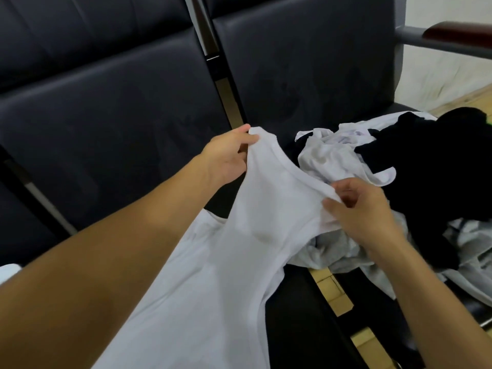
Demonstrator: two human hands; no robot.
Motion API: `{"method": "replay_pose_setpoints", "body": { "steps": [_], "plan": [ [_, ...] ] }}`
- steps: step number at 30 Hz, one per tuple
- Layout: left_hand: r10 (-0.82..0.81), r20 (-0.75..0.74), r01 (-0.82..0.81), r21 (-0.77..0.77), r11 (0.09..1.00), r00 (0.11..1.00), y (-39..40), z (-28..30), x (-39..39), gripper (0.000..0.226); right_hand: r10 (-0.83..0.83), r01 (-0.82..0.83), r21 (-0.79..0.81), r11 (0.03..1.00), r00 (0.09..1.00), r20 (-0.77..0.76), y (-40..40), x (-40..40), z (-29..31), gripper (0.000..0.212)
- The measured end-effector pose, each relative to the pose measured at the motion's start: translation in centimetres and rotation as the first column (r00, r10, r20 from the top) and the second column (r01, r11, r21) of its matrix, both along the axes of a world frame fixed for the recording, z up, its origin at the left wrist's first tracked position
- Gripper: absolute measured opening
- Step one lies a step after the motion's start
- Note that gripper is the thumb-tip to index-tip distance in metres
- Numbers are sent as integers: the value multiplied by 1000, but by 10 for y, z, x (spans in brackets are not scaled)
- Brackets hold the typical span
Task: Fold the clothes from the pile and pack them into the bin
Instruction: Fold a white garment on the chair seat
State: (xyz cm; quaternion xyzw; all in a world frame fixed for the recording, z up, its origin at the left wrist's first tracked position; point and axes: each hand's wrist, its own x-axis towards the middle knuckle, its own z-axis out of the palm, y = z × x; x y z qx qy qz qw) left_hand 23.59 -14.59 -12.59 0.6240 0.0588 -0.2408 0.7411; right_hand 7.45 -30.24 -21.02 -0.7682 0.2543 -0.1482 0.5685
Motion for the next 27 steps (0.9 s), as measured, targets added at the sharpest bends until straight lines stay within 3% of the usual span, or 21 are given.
{"method": "replay_pose_setpoints", "body": {
  "steps": [3, 7, 9, 11, 13, 14, 15, 16, 17, 19, 20, 21, 23, 25, 27],
  "plan": [
    [-8, 40, 5, 57, 998, 999, 8, 7, 3, 55, 8, -30, -305, 952, 997, -73, -7, -6, 11, 15],
    [-48, 87, 41, 88, 995, 995, 25, 19, -1, 50, 11, -67, -494, 867, 993, -114, 0, -12, 36, 26],
    [-48, 102, 40, 73, 997, 994, 47, 26, -5, 48, 83, -99, -488, 867, 995, -54, 17, -14, 56, 18],
    [-14, 148, -2, 111, 994, 989, 83, 30, -8, 44, 265, -240, -417, 876, 964, 2, 49, -18, 74, 11],
    [10, 197, -53, 215, 975, 980, 133, 28, -11, 35, 532, -480, -332, 812, 843, 83, 87, -25, 80, 5],
    [-17, 206, -49, 312, 949, 978, 161, 25, -14, 33, 671, -636, -242, 733, 734, 104, 105, -29, 79, 10],
    [-75, 193, -25, 470, 883, 978, 190, 21, -16, 34, 784, -773, -130, 621, 614, 93, 119, -32, 74, 21],
    [-166, 142, 32, 657, 753, 976, 216, 17, -19, 40, 856, -857, -22, 516, 514, 50, 126, -33, 65, 32],
    [-270, 36, 126, 822, 556, 962, 239, 11, -20, 45, 877, -877, 18, 480, 480, -11, 126, -33, 53, 39],
    [-448, -188, 280, 948, 148, 874, 270, -3, -22, 37, 799, -824, -91, 559, 565, -204, 116, -30, 28, 49],
    [-519, -232, 279, 960, 12, 823, 276, -12, -23, 30, 704, -793, -204, 573, 605, -373, 110, -29, 18, 56],
    [-580, -232, 245, 968, -57, 781, 276, -21, -22, 28, 590, -793, -311, 524, 601, -540, 106, -29, 10, 63],
    [-737, -165, 170, 983, -69, 655, 257, -43, -16, 42, 463, -828, -355, 434, 543, -700, 111, -33, -1, 62],
    [-847, -95, 134, 991, -28, 524, 218, -65, -10, 53, 481, -832, -279, 480, 515, -709, 125, -33, -8, 50],
    [-935, -79, 11, 997, -81, 345, 175, -87, -2, 60, 498, -827, -262, 497, 520, -694, 138, -33, -16, 47]
  ]
}}
